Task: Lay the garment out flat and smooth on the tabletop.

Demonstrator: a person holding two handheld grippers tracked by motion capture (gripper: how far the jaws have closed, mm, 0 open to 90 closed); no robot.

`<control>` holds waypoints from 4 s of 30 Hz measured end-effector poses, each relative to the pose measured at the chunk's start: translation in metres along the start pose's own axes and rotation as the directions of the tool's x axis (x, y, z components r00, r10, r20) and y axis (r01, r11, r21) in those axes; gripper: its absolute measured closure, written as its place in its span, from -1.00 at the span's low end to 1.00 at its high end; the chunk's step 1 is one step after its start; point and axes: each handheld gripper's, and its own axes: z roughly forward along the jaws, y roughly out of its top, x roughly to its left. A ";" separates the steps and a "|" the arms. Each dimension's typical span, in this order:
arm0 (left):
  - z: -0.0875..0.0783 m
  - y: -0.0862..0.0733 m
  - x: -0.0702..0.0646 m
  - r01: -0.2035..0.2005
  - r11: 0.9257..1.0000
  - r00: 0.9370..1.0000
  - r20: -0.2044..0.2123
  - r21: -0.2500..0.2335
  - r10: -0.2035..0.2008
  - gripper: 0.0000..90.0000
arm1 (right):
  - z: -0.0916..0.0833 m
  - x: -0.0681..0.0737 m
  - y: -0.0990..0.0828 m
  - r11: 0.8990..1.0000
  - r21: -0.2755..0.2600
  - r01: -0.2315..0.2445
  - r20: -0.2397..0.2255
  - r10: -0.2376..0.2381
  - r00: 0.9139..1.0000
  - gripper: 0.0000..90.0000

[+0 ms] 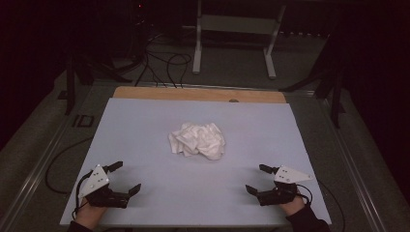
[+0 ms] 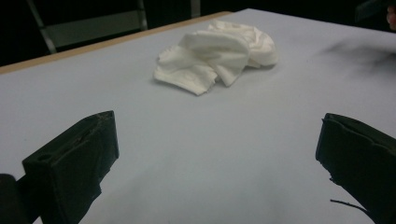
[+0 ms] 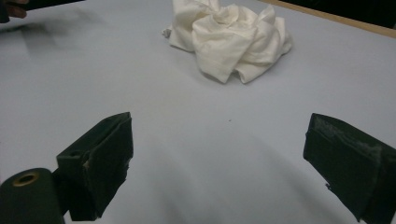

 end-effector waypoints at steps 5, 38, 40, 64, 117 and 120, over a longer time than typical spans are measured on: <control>0.001 0.000 -0.002 -0.022 1.000 1.000 0.001 0.019 0.022 -1.00 | -0.001 0.001 0.001 1.000 -0.002 0.006 0.000 -0.006 1.000 -0.81; 0.001 0.048 -0.012 -0.051 0.999 0.991 0.121 0.005 0.050 -1.00 | 0.000 0.003 0.005 0.999 -0.049 -0.011 0.012 0.011 1.000 -0.81; -0.001 0.060 -0.009 -0.047 0.999 0.992 0.121 -0.003 0.047 -1.00 | 0.000 0.003 0.005 0.999 -0.048 -0.012 0.017 0.012 1.000 -0.81; 0.024 0.123 0.009 -0.095 0.994 0.979 0.184 0.048 0.085 -1.00 | 0.000 0.003 0.006 0.998 -0.056 -0.018 0.007 0.018 1.000 -0.81; 0.182 0.161 0.029 -0.131 0.960 0.967 0.246 0.247 0.068 -0.77 | 0.122 -0.004 0.102 0.997 0.071 0.001 -0.015 0.000 1.000 -0.80; 0.193 0.153 0.025 -0.133 0.955 0.962 0.265 0.266 0.060 -0.65 | 0.135 -0.005 0.097 0.994 0.110 -0.004 0.004 0.004 1.000 -0.72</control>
